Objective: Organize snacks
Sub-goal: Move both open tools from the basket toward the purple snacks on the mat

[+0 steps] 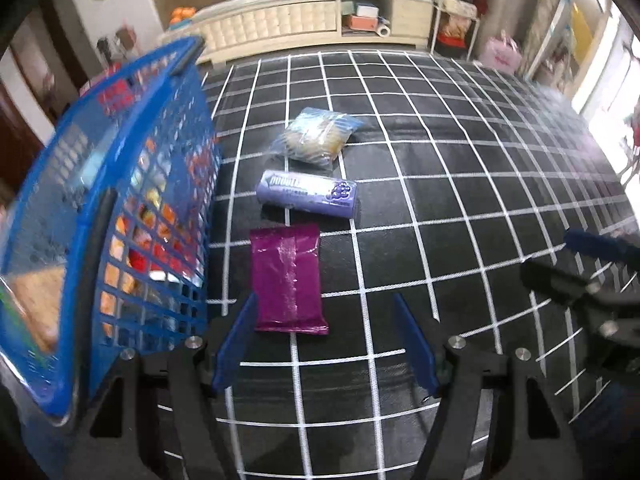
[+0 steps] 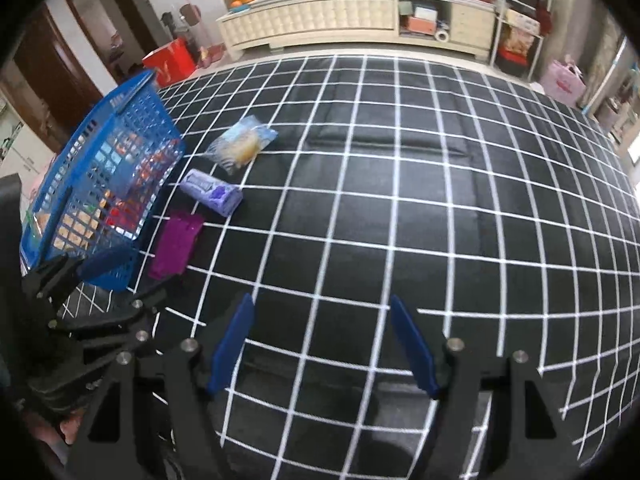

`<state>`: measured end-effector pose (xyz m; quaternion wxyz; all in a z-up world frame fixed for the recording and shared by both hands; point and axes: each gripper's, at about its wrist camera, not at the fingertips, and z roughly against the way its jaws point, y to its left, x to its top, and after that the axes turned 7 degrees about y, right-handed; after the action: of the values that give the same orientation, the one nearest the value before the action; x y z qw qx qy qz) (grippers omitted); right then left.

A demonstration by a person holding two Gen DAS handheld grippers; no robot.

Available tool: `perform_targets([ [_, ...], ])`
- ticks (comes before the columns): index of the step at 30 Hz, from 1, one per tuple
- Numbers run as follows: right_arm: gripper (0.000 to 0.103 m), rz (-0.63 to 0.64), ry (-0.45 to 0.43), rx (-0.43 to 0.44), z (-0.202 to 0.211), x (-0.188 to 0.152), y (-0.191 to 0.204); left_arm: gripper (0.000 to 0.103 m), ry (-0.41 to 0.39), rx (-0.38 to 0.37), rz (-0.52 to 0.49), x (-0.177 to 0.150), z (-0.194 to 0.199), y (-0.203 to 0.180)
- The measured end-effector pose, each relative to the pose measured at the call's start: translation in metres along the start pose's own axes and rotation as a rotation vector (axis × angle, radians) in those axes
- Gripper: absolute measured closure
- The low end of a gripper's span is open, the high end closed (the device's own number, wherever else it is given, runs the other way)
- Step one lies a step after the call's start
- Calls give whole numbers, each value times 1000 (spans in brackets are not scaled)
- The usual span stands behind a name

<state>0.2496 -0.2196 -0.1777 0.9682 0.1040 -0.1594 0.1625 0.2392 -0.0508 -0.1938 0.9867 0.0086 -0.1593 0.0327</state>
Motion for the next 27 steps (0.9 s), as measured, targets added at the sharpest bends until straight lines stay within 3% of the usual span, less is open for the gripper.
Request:
perform_targets([
  [10,28,148,-12,-13,-23,13,4,36,-28,-17,139,-1,-23,12],
  [20,28,150,-63,59,-20,8,-10,35,52,78,77,23,-57,9],
  [27,28,118,-42,70,-26,9,-14,34,87,28,95,23,-61,5],
])
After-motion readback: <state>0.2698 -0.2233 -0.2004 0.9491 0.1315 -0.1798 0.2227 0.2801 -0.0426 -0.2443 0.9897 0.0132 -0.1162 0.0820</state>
